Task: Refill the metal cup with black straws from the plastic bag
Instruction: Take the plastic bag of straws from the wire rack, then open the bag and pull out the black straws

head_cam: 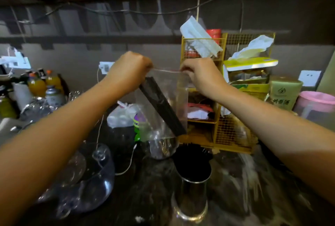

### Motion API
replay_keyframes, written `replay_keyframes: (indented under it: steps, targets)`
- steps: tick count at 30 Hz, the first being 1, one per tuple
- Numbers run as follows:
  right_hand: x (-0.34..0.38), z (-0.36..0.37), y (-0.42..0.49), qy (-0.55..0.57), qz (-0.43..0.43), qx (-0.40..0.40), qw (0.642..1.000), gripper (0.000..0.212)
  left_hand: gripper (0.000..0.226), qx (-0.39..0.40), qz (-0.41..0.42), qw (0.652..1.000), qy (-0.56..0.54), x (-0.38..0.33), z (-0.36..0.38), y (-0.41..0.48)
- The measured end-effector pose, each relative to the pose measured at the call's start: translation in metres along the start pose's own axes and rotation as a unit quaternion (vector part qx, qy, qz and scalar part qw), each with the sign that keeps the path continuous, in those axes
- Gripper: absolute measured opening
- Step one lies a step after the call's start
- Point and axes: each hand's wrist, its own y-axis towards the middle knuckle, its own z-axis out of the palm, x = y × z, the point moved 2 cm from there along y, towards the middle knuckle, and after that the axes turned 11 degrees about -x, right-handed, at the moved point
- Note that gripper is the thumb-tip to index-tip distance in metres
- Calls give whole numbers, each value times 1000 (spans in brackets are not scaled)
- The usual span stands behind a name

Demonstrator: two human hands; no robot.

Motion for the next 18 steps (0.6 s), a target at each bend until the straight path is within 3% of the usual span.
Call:
replay_keyframes:
  steps: [4,18]
  targets:
    - [22,11,-20,66,-5,27,997,16,21,72,-30,997,-18,-3,-21,-40]
    - [74,31,-104,171,25,166,971,10,20,119,-58,989,-61,3,-21,-141]
